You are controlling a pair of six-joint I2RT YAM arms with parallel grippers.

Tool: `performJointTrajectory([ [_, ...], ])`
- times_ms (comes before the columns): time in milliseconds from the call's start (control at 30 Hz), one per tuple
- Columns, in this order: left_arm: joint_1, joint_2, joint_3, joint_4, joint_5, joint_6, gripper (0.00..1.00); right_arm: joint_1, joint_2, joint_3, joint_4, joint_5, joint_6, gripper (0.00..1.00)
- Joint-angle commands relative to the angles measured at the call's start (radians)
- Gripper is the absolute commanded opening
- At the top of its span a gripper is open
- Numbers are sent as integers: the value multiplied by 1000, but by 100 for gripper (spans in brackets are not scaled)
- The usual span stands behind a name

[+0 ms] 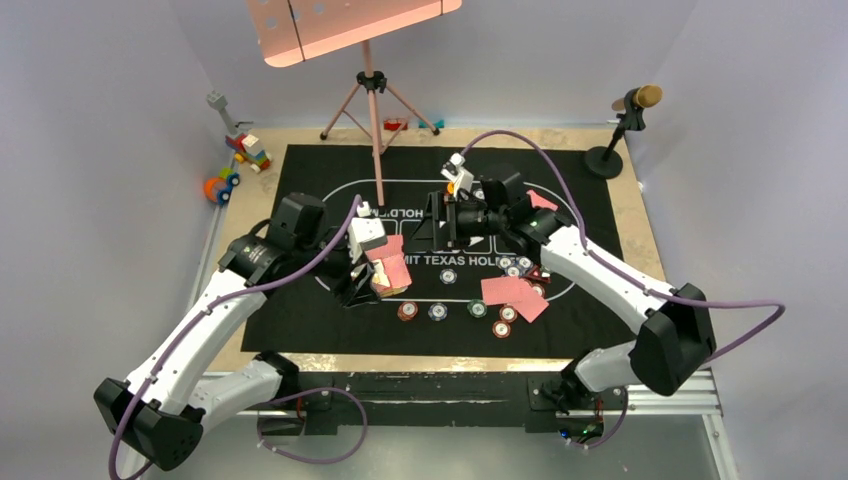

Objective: Distribute texas hold em gaming equipment

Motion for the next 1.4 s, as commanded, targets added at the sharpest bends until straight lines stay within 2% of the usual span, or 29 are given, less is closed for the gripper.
performJointTrajectory([
  [0,4,5,48,47,13,-5,0,55,11,-3,120,-108,54,96],
  [200,4,9,52,49,15,-7,0,110,64,-35,266,-162,143,97],
  [533,3,12,73,43,19,-10,0,129,127,-52,280,-192,171,97],
  [833,4,11,75,42,33,-14,0,85,107,-138,373,-213,245,72],
  [1133,3,9,74,43,42,-19,0,53,70,-208,432,-207,285,42],
  [1267,4,7,71,43,43,-19,0,50,55,-211,435,-208,290,33],
  [1367,4,6,69,43,44,-19,0,42,38,-215,435,-208,294,29],
])
